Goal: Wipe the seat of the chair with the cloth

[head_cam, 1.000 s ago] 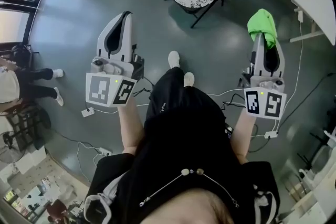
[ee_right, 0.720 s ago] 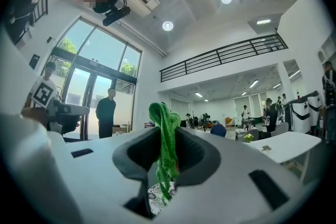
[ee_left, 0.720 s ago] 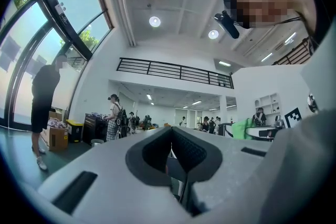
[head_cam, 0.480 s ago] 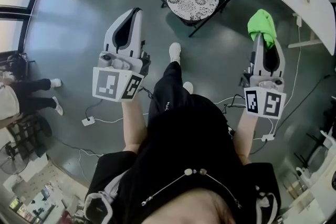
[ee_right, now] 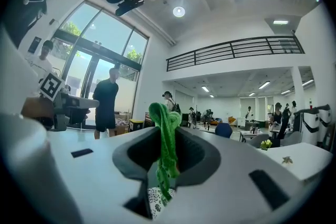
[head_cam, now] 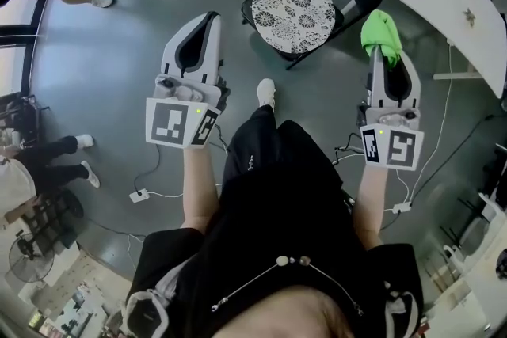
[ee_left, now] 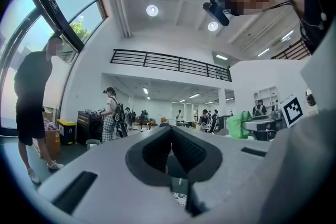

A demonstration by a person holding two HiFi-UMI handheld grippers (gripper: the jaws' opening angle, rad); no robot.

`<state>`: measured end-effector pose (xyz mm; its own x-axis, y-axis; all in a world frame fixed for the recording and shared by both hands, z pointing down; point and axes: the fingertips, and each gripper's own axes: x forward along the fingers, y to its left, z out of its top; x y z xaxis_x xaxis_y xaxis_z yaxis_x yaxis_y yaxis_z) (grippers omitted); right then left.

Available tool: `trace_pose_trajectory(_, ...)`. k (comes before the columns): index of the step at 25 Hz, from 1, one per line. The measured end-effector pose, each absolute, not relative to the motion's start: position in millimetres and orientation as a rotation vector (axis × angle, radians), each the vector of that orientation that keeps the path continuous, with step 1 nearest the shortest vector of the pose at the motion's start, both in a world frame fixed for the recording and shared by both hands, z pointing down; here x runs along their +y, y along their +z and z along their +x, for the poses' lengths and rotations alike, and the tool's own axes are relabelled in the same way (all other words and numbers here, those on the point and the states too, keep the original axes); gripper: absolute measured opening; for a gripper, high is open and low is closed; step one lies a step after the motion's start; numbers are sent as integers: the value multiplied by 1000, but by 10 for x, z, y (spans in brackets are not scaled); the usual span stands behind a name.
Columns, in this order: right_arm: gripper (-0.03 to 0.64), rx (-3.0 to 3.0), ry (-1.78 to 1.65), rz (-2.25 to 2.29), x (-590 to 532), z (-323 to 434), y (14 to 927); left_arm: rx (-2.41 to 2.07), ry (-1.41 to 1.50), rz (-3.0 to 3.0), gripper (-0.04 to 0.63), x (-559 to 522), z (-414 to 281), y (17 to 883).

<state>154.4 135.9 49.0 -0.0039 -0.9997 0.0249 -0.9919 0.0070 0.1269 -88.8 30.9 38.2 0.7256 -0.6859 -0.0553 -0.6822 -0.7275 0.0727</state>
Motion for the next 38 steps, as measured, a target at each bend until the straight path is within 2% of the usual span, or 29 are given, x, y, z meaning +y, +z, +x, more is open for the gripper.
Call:
trace_pose_trajectory(19,86,-2258,60,1609,-604,1411,2228,-1281,38,2720,6,-448,-850,1388)
trace_pose_trajectory(38,86,-2032,146,1029,-1792,1147,5332,-1327,194,2480,6,-551,-965,3018)
